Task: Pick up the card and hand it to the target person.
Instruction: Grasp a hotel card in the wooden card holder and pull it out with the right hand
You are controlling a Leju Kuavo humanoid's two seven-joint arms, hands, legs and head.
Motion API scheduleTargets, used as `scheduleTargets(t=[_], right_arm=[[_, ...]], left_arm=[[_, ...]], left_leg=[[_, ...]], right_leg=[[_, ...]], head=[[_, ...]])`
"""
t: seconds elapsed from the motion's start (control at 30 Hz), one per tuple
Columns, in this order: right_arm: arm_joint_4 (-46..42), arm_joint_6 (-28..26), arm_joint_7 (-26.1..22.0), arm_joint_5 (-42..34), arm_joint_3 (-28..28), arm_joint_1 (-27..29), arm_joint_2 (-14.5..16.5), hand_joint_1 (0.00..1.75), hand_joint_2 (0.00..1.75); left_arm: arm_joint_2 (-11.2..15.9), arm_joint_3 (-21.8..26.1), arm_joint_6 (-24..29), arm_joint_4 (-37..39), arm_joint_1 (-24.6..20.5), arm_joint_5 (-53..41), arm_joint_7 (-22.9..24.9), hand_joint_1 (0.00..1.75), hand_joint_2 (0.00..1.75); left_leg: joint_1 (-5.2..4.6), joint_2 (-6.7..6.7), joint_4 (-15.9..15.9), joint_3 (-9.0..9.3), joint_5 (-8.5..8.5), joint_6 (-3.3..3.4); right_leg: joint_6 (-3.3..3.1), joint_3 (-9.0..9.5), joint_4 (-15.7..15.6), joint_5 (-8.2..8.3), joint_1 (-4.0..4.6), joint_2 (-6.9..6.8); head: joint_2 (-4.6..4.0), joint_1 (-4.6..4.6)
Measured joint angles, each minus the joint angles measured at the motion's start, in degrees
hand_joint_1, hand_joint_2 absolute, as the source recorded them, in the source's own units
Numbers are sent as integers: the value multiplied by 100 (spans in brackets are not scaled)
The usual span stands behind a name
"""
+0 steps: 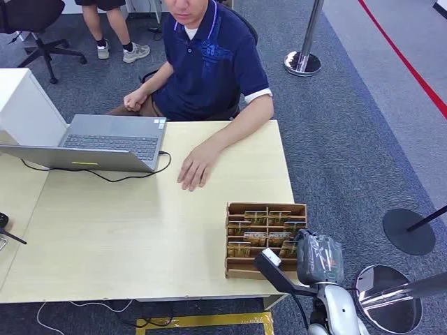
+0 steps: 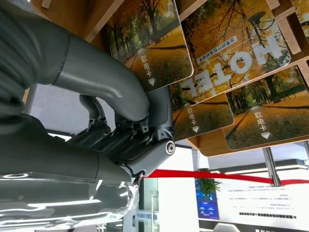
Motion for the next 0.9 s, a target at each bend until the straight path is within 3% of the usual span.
scheduleTargets(t=[0.43, 0.9], right_arm=[[15, -21, 0, -16, -1, -2, 0, 159, 175], [-4, -74, 0, -25, -7, 1, 0, 159, 175]], left_arm=[[16, 0, 0, 0, 0, 0, 1, 0, 175], [20, 0, 0, 0, 0, 0, 7, 0, 175]], left_leg=[[0, 0, 0, 0, -1, -1], [0, 0, 0, 0, -5, -1]], right_leg=[[0, 0, 0, -1, 0, 0], [0, -1, 0, -4, 0, 0]], head=[[0, 0], [0, 0]])
